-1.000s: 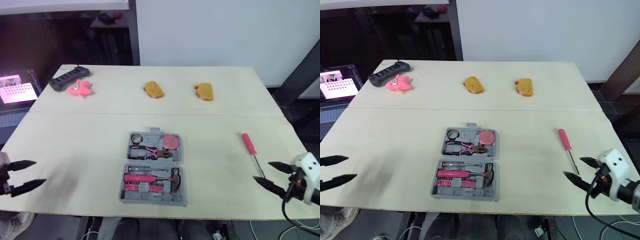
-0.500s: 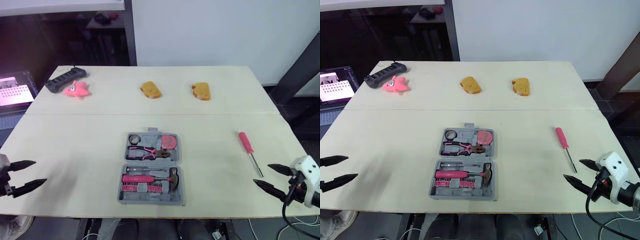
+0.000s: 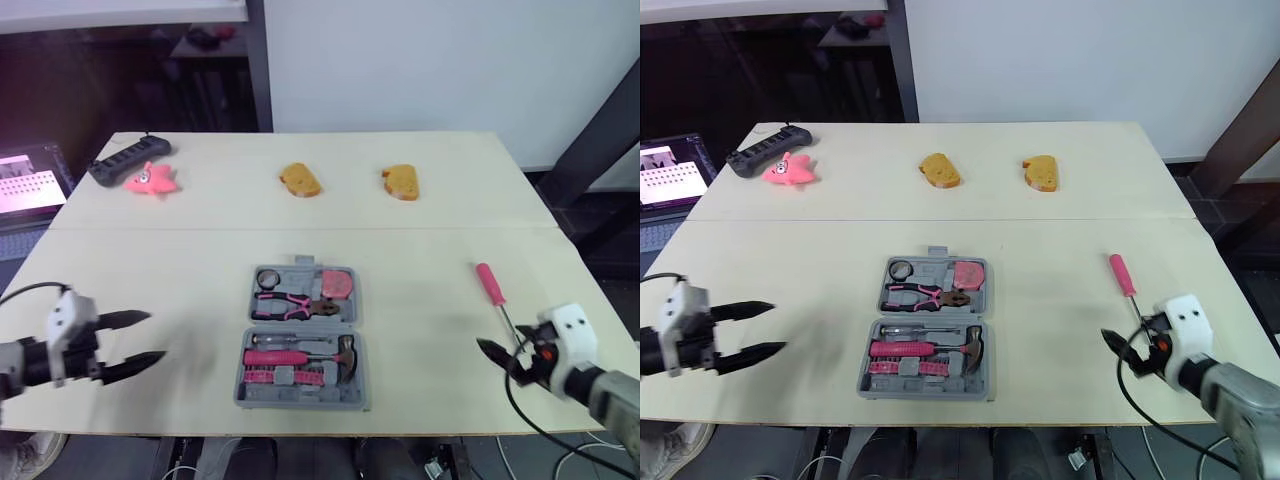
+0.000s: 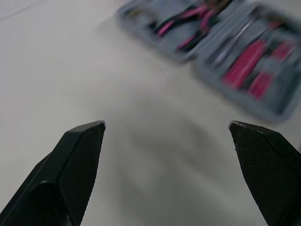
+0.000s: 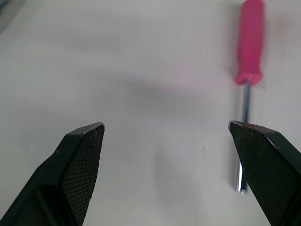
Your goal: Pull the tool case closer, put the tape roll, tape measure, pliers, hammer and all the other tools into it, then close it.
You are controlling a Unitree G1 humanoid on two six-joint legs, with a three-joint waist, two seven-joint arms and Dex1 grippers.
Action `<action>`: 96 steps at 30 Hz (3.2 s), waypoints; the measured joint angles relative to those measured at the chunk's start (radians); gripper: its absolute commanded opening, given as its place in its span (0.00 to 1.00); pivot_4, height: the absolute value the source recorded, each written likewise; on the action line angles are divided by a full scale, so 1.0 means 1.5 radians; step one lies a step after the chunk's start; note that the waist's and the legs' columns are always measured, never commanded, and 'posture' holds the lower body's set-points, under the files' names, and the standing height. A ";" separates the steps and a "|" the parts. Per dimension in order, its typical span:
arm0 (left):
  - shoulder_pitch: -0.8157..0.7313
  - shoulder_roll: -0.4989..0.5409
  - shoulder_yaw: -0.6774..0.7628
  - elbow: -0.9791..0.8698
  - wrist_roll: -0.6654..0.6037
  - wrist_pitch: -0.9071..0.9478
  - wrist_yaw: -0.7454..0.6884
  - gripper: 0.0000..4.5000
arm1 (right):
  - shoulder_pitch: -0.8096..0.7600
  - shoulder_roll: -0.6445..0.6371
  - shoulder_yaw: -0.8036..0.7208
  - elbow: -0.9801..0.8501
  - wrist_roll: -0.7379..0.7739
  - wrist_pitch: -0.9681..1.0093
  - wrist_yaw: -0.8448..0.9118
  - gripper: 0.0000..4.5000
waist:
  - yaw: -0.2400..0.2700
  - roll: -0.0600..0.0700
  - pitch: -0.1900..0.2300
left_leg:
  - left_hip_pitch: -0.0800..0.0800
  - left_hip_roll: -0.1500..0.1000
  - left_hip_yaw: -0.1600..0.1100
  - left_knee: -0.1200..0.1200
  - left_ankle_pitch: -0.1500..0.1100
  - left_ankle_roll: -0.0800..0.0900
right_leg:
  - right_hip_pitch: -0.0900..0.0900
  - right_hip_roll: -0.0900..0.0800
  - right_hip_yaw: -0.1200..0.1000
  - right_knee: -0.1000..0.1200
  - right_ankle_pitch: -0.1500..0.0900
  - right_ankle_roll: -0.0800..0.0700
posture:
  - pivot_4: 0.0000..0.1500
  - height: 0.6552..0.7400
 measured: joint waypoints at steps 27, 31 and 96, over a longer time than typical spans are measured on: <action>0.071 -0.078 -0.094 -0.335 -0.051 0.111 0.181 0.99 | -0.327 -0.089 0.140 0.293 -0.076 0.267 -0.087 1.00 | 0.001 0.002 0.001 | 0.000 0.000 0.000 0.001 0.000 0.000 | 0.000 0.000 0.000 0.000 0.000 0.000 | 1.00 1.00; 0.077 -0.077 -0.093 -0.339 -0.056 0.116 0.190 1.00 | -0.339 -0.088 0.147 0.305 -0.080 0.269 -0.081 0.82 | 0.001 0.002 0.001 | 0.000 0.000 0.000 0.001 0.000 0.000 | 0.000 0.000 0.000 0.000 0.000 0.000 | 1.00 1.00; 0.015 -0.006 -0.085 -0.298 -0.082 0.124 0.075 1.00 | -0.051 0.333 0.239 -0.385 -0.121 0.451 -0.339 0.99 | 0.000 0.001 0.000 | -0.001 0.000 0.000 -0.008 0.002 -0.004 | -0.006 0.000 0.000 0.000 0.000 0.000 | 1.00 1.00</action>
